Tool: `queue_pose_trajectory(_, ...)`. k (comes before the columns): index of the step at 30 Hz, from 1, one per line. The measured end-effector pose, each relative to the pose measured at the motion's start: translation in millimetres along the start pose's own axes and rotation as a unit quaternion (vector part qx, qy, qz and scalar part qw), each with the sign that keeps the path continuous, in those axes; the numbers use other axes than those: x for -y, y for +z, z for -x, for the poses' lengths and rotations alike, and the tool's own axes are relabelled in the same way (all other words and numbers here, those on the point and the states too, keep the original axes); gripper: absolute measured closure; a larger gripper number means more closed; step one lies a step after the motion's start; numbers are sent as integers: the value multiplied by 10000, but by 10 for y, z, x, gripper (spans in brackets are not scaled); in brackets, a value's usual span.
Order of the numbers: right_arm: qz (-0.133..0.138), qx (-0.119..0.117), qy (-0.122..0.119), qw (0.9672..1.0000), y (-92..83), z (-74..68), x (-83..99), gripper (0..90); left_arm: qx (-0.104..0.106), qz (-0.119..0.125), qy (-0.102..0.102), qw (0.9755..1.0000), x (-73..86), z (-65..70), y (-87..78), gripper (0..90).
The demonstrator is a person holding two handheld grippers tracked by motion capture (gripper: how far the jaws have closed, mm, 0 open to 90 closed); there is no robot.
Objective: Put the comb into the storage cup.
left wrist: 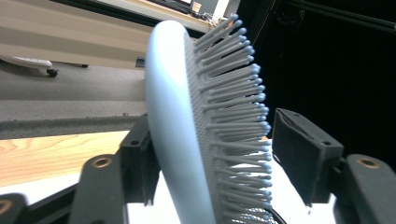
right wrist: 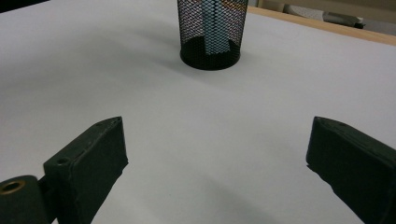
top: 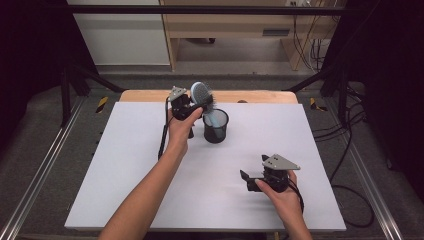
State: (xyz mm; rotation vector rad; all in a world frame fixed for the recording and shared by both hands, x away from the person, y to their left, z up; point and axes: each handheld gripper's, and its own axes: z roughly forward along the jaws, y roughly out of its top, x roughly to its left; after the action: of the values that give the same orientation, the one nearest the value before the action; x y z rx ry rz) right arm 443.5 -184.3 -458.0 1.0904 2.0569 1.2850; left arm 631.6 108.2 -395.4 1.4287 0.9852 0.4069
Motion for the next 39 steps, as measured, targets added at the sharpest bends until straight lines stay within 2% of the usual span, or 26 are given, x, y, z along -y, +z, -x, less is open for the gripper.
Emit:
queue_pose_trajectory(19, -12, -41, 53, 10000, -5, 3, 1, 52, 59, -7, -90, 9999, 10, -44, -7, 240)
queue_pose_trajectory(34, -39, -73, 24, 10000, 1, -4, 2, 52, 62, -20, -94, 9999, 19, -72, -15, 225)
queue_pose_trajectory(39, -40, -77, 18, 10000, 2, -5, 2, 52, 39, -50, -38, 10000, 28, -82, -15, 224)
